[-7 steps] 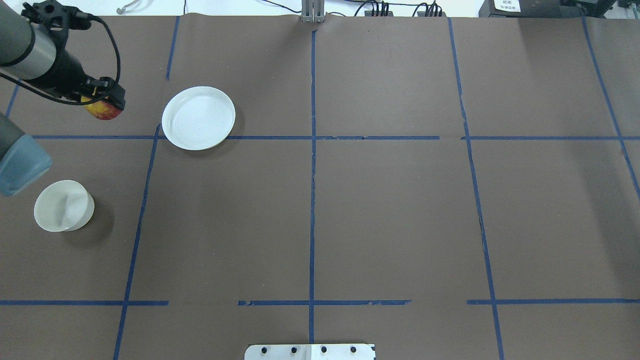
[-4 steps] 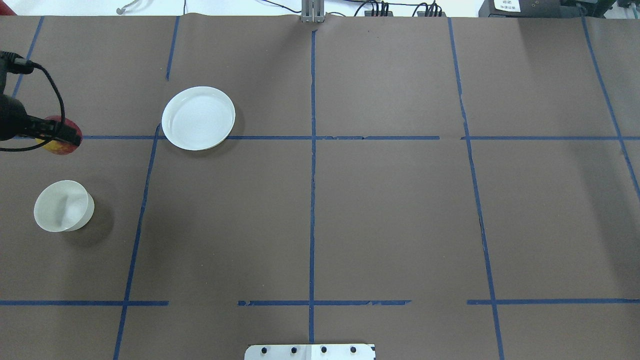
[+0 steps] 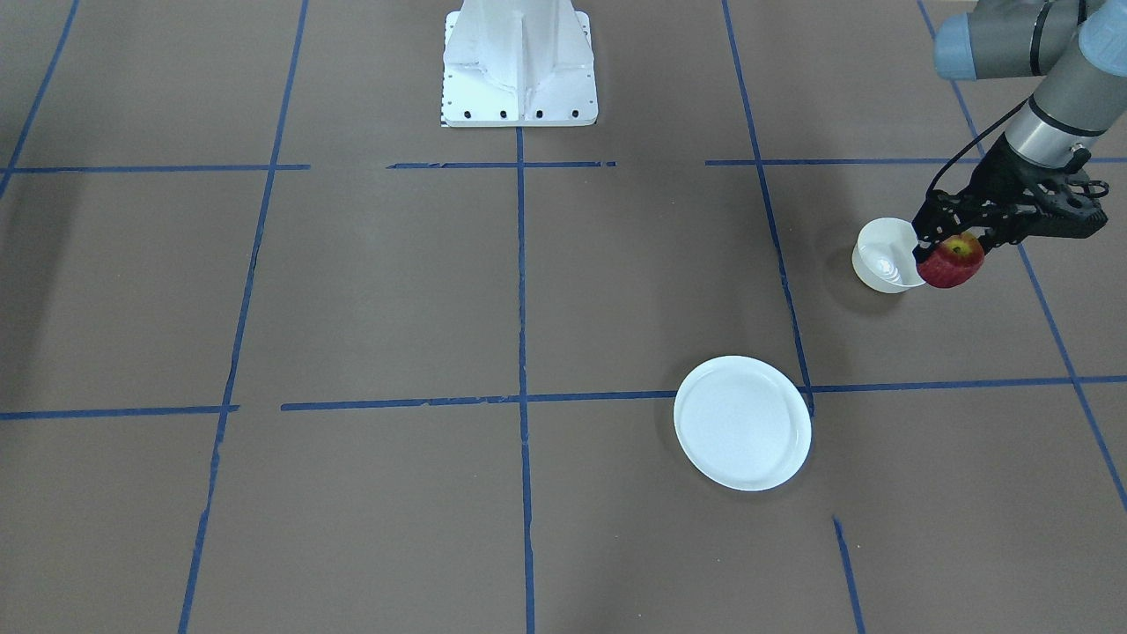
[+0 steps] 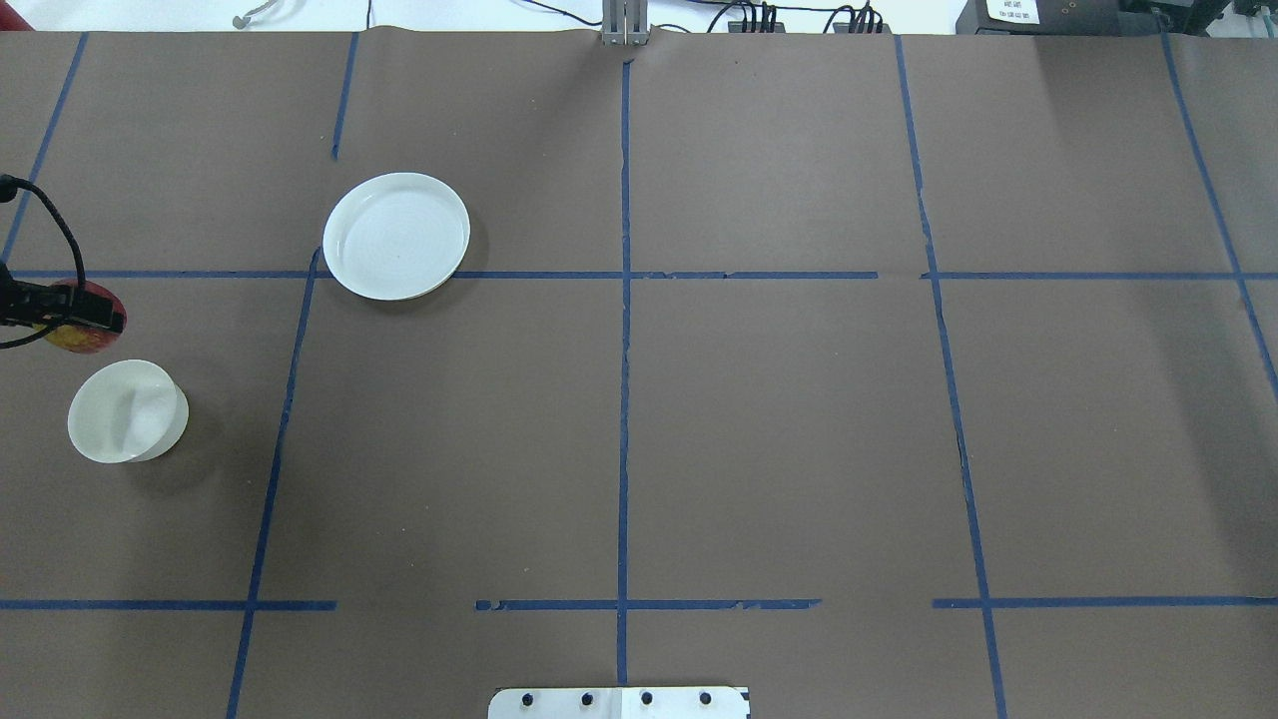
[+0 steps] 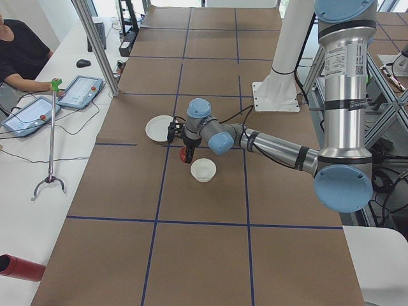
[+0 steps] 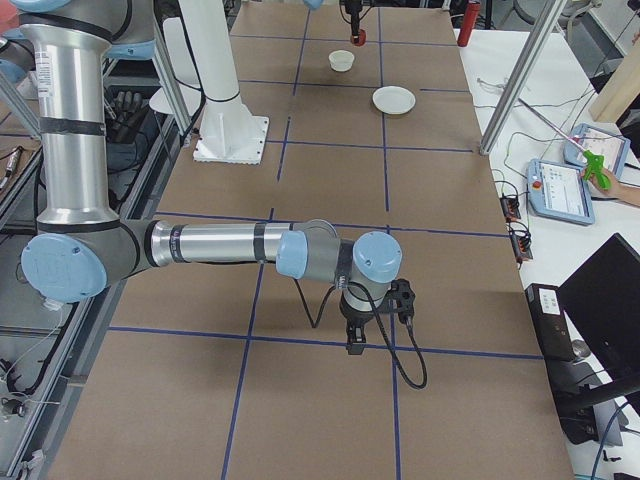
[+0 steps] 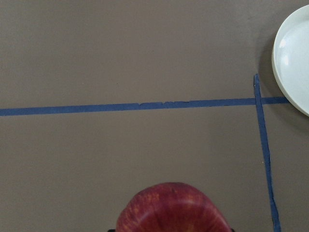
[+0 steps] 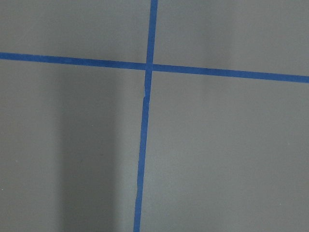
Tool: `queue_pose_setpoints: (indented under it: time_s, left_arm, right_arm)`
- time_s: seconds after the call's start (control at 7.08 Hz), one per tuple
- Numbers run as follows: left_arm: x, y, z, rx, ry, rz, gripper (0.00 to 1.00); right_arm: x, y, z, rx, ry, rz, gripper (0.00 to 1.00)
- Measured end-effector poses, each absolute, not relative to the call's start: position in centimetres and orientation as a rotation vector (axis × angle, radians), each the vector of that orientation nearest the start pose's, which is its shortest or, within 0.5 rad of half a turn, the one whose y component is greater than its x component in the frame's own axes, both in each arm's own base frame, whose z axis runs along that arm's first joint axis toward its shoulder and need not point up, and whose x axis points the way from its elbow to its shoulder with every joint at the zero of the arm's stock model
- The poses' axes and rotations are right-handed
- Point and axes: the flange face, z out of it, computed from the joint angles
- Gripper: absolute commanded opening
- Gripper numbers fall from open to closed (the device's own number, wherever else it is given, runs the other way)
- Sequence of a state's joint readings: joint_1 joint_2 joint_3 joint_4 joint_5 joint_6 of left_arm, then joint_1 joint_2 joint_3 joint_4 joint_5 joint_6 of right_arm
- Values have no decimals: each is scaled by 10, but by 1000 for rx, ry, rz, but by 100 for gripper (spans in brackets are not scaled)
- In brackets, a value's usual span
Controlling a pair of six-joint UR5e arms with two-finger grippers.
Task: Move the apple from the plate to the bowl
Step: 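Lower the apple into the white bowl and open the left gripper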
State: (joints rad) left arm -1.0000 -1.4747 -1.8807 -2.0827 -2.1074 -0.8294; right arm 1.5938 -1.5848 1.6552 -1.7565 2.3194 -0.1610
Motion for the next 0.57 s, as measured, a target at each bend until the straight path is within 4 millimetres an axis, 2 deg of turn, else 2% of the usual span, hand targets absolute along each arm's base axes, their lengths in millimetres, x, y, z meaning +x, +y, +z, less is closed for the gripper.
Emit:
queue_pose_setpoints:
  time_s: [0.28, 0.57]
  left_arm:
    - [199, -417, 525, 195, 899, -66, 0]
    - [212, -399, 537, 168, 923, -65, 0]
  right_arm:
    - [76, -474, 644, -41, -755, -88, 100]
    - [76, -474, 644, -41, -755, -88, 100]
